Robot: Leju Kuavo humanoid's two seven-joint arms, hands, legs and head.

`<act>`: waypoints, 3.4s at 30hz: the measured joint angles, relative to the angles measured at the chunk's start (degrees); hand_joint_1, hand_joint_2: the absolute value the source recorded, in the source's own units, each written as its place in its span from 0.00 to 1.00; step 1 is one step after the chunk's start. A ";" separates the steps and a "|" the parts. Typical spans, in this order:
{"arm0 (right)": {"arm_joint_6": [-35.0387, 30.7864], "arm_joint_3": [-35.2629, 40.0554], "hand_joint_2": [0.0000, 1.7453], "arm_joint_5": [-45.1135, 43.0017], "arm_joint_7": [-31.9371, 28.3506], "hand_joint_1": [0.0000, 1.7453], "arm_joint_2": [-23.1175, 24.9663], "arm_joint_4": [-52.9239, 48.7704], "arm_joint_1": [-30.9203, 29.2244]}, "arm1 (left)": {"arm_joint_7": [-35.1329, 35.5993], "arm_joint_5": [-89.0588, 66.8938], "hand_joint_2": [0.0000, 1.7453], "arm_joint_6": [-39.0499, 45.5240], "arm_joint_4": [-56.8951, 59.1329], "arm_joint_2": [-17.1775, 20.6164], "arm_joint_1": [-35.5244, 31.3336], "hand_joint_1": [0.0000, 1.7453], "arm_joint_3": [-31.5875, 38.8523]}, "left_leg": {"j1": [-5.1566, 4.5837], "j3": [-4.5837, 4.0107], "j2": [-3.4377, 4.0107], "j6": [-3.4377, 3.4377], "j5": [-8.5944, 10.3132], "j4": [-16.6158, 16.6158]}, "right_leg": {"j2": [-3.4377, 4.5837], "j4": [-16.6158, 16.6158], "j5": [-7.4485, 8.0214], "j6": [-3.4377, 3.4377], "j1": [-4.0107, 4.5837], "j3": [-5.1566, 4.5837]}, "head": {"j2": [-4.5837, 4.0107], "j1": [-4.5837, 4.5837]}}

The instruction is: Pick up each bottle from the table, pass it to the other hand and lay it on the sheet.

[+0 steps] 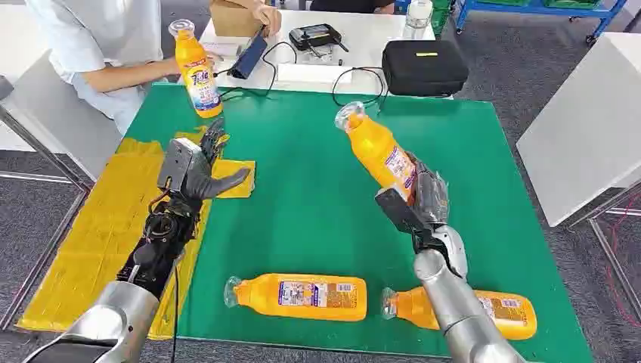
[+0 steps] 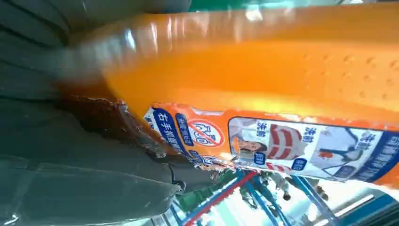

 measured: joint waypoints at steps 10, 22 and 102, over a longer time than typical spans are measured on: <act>-1.03 -0.48 1.00 -6.95 -9.01 1.00 4.13 -0.61 -0.84 | 3.70 2.85 1.00 -10.06 0.26 -0.83 -3.60 0.00 -3.89 | 0.02 -0.03 0.00 -0.01 0.01 0.00 | 0.01 0.02 0.00 0.00 0.01 -0.05 | 0.00 0.00; -1.01 6.21 1.00 -5.79 -11.89 1.00 10.78 3.89 -5.36 | 4.52 11.61 1.00 -17.18 2.91 -2.21 -7.22 0.00 -7.83 | 0.02 -0.05 0.02 -0.02 0.02 0.00 | 0.04 0.03 0.00 0.00 0.01 -0.10 | 0.00 -0.02; 6.53 16.66 1.00 -4.44 -6.16 1.00 16.55 20.37 -15.11 | 3.19 21.86 1.00 -19.89 4.31 -2.08 -5.46 1.00 -13.38 | 0.03 -0.15 -0.07 -0.04 0.05 0.00 | 0.00 0.04 0.00 -0.01 0.02 -0.19 | 0.00 0.02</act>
